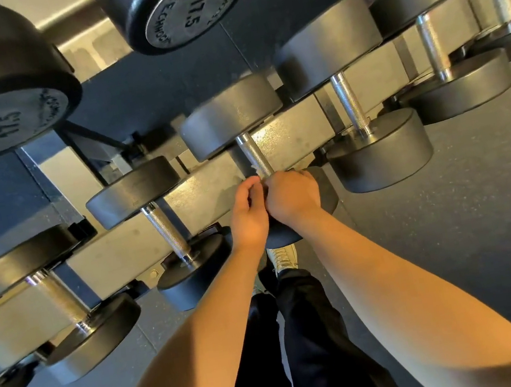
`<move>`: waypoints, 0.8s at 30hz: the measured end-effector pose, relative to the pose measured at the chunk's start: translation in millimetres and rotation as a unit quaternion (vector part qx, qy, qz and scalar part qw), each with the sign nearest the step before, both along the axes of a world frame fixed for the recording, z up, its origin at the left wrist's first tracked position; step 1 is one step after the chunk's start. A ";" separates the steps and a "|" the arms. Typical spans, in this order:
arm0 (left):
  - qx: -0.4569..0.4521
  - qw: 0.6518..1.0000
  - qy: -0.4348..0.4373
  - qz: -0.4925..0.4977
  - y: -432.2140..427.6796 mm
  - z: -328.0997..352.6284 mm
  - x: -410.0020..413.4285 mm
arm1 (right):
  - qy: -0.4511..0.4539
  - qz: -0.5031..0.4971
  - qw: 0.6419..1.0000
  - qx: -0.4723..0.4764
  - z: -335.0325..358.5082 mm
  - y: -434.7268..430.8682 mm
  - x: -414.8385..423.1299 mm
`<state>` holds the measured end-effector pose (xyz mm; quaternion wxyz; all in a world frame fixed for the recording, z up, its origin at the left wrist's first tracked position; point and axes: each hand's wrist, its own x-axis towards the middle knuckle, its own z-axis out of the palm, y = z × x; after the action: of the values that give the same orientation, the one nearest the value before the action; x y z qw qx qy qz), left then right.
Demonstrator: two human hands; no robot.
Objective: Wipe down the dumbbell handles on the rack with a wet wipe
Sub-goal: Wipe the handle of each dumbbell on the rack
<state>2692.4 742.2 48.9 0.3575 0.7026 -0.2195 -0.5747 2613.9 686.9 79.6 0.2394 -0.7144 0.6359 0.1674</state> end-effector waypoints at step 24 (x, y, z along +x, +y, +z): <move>-0.078 0.983 -0.158 -0.055 -67.5 -17.8 9.8 | -0.114 -0.118 0.982 -0.088 -14.8 -10.3 -12.4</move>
<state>2702.2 674.7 31.1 0.3403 0.7412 -0.3555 -0.4566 2601.6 676.6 64.7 0.2645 -0.6668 0.6967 -0.0012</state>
